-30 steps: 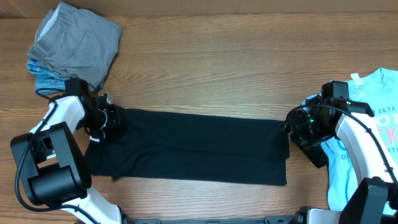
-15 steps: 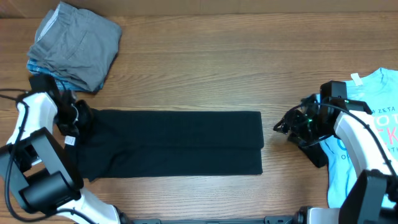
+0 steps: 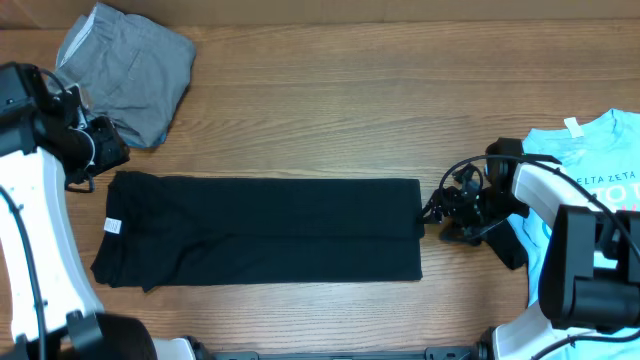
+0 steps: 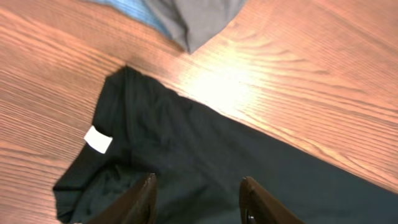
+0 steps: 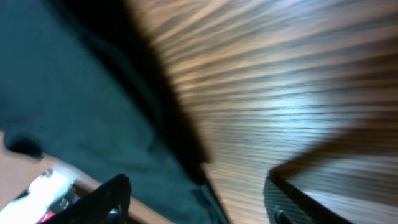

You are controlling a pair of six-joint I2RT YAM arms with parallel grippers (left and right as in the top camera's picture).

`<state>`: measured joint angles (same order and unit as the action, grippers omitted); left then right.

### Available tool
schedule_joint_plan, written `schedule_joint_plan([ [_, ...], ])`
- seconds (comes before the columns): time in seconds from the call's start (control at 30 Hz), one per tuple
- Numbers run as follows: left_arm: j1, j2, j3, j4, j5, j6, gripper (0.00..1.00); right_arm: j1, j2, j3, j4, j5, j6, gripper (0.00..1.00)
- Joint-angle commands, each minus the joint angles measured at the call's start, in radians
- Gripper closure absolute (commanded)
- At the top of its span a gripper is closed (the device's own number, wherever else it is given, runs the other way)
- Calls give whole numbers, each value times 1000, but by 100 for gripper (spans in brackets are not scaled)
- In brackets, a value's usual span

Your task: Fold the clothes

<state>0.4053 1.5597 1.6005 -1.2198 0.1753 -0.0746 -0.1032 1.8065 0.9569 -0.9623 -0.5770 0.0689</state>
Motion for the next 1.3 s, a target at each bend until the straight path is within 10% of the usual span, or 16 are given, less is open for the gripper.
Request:
schedule_joint_plan([
  [0.0, -7, -46, 20, -19, 9, 31, 52, 10, 24, -48, 34, -80, -95, 23],
  [0.33, -7, -56, 20, -63, 9, 31, 56, 147, 24, -132, 196, -69, -5, 23],
  [0.67, -7, -56, 20, -78, 9, 50, 59, 150, 1, -89, 219, -39, 66, 94],
  [1.27, -7, -56, 20, -78, 9, 53, 59, 28, -180, 327, -196, 242, 116, 96],
])
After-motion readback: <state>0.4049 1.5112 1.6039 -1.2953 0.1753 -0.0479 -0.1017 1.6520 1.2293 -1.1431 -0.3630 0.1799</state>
